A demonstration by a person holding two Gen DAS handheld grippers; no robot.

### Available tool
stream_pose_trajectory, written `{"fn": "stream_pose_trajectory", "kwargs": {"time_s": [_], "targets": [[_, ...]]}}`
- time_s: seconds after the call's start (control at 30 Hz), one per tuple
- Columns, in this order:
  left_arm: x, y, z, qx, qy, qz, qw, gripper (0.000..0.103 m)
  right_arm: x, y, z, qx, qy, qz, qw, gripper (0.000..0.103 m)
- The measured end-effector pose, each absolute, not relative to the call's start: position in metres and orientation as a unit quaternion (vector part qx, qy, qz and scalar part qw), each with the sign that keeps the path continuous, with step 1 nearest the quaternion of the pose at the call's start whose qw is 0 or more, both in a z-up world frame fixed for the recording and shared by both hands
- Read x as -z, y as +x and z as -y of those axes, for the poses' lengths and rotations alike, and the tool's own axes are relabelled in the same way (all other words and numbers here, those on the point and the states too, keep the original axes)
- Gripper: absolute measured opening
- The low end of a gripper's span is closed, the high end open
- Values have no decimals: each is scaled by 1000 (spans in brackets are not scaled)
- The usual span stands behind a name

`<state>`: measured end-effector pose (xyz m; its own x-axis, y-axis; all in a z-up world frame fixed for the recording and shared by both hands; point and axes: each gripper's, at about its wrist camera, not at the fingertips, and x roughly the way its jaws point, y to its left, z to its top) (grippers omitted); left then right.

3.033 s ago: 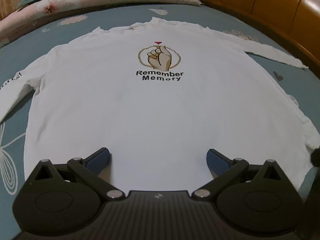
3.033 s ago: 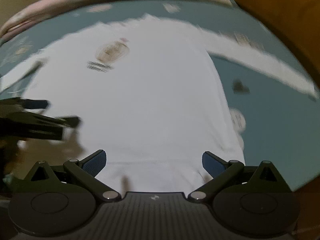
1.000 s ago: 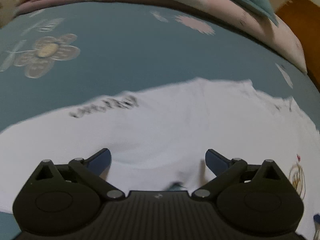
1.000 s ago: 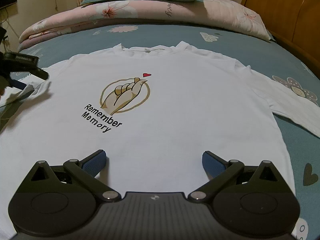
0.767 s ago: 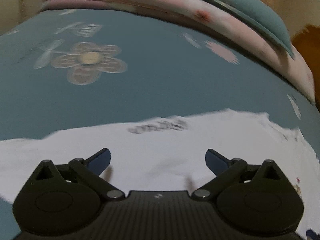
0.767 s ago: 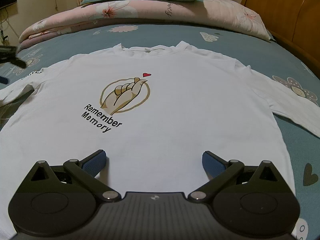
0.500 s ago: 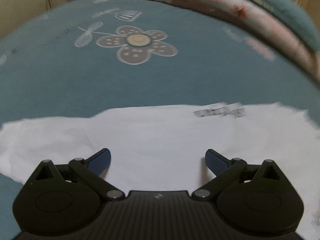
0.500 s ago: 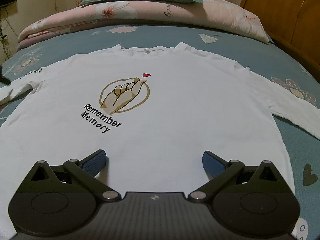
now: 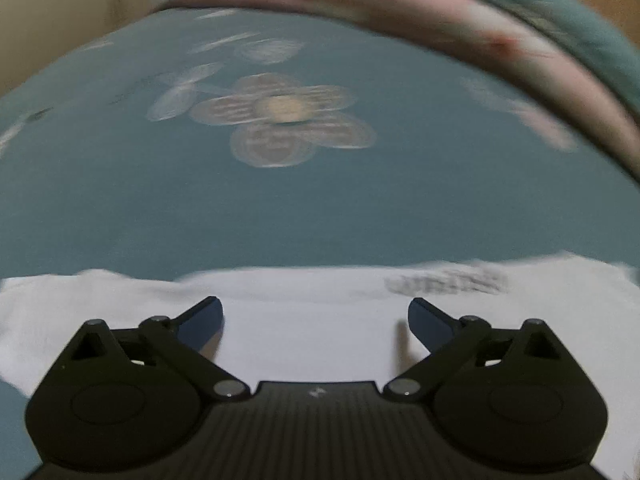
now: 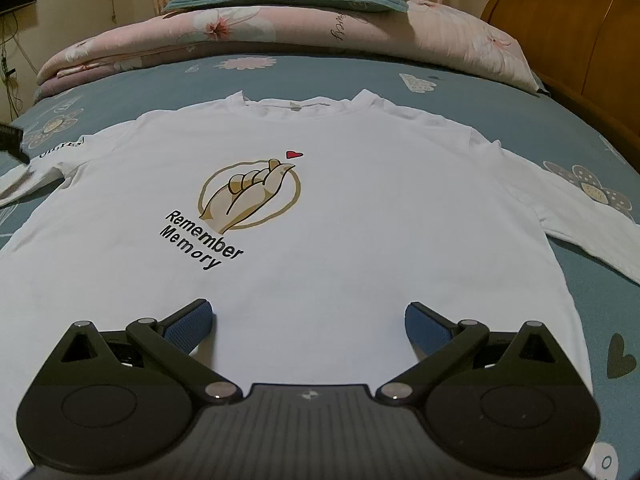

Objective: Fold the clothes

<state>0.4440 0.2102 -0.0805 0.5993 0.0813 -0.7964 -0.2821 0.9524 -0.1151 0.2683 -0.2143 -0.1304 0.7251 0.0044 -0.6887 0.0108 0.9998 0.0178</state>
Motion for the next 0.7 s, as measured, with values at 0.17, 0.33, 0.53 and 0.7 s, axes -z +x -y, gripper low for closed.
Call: {"fn": "stream_pose_trajectory", "kwargs": {"time_s": [0.17, 0.33, 0.53, 0.7], "targets": [[87, 450, -148, -70, -68, -466, 879, 99, 131, 268, 214, 3, 10, -369, 929, 103], [104, 479, -150, -135, -55, -443, 885, 103, 130, 267, 215, -1, 9, -371, 929, 103], [102, 501, -169, -163, -81, -444, 877, 102, 129, 267, 215, -2, 9, -373, 928, 103], [88, 494, -147, -101, -93, -459, 878, 102, 129, 267, 214, -1, 10, -374, 927, 103]]}}
